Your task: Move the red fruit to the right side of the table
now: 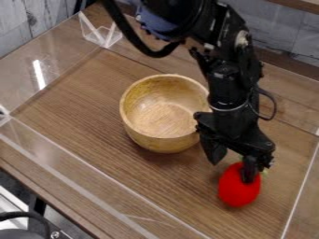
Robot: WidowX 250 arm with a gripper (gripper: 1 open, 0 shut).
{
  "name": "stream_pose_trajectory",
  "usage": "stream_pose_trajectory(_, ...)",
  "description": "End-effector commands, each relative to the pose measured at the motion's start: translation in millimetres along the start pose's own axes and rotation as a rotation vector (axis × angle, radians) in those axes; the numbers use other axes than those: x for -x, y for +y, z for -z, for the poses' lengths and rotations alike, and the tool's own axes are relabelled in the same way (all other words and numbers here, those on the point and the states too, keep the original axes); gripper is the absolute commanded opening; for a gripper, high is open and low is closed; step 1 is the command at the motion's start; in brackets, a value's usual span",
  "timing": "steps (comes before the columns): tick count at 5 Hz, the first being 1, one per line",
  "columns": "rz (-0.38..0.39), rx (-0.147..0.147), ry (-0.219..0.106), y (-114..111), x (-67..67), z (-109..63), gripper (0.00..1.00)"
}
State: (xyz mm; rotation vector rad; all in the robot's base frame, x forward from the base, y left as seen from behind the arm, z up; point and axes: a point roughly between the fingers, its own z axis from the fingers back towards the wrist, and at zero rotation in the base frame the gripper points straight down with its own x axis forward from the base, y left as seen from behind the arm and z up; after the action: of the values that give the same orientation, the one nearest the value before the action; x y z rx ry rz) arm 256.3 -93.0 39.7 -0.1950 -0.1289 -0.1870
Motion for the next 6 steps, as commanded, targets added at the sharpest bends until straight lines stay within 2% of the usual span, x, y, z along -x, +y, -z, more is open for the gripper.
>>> stream_pose_trajectory(1, 0.031, -0.004, -0.018, -4.4, -4.3, -1.5, 1.0)
stream_pose_trajectory(6, 0.013, -0.026, -0.022, 1.4, -9.8, 2.1, 1.0)
